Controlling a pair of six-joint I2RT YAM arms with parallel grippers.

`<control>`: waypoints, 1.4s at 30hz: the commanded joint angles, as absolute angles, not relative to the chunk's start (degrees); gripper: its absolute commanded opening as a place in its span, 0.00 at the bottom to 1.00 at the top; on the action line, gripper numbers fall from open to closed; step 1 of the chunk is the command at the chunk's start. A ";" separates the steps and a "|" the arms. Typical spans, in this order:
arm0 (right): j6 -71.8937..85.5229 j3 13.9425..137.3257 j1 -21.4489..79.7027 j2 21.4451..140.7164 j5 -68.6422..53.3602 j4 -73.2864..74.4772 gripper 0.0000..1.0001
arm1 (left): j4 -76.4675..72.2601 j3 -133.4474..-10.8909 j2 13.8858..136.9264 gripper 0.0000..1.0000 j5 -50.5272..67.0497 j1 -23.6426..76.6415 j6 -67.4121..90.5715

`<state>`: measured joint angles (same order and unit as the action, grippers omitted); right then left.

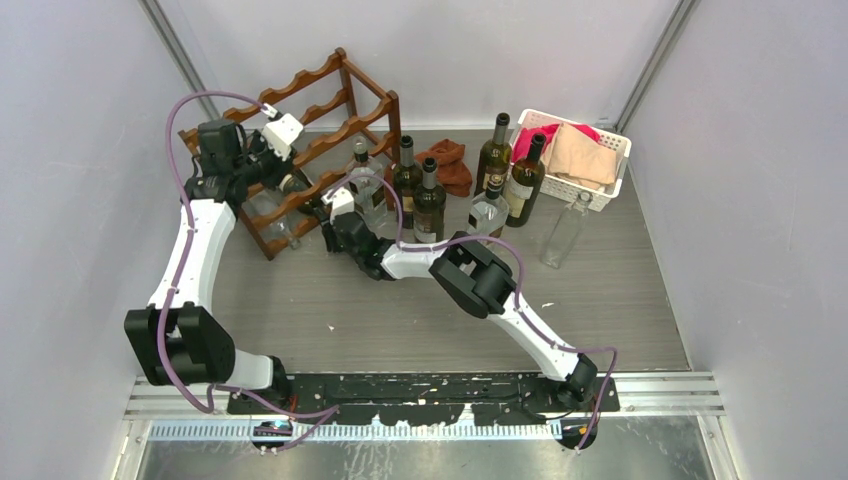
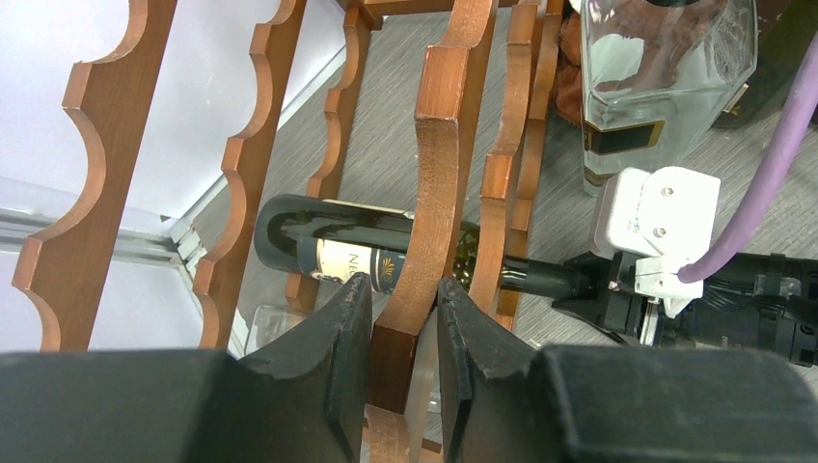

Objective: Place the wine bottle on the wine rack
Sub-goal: Adjust the wine bottle in the wine rack.

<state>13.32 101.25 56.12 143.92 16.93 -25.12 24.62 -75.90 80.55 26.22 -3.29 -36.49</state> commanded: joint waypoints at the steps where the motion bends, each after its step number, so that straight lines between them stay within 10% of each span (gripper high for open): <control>1: 14.07 104.43 55.97 141.64 17.93 -25.14 0.18 | 34.51 -72.83 79.48 0.02 26.79 -3.45 -35.23; 9: 15.10 109.65 55.81 144.39 19.38 -22.55 0.22 | 34.46 -71.95 78.85 0.02 26.95 -3.43 -35.56; 20: 10.67 98.23 55.59 137.09 10.94 -28.71 0.87 | 34.58 -71.21 78.09 0.02 26.20 -3.43 -36.50; 42: -21.66 82.75 54.87 115.16 -46.27 -7.98 0.95 | 38.34 -68.87 74.97 0.01 26.77 -4.29 -39.90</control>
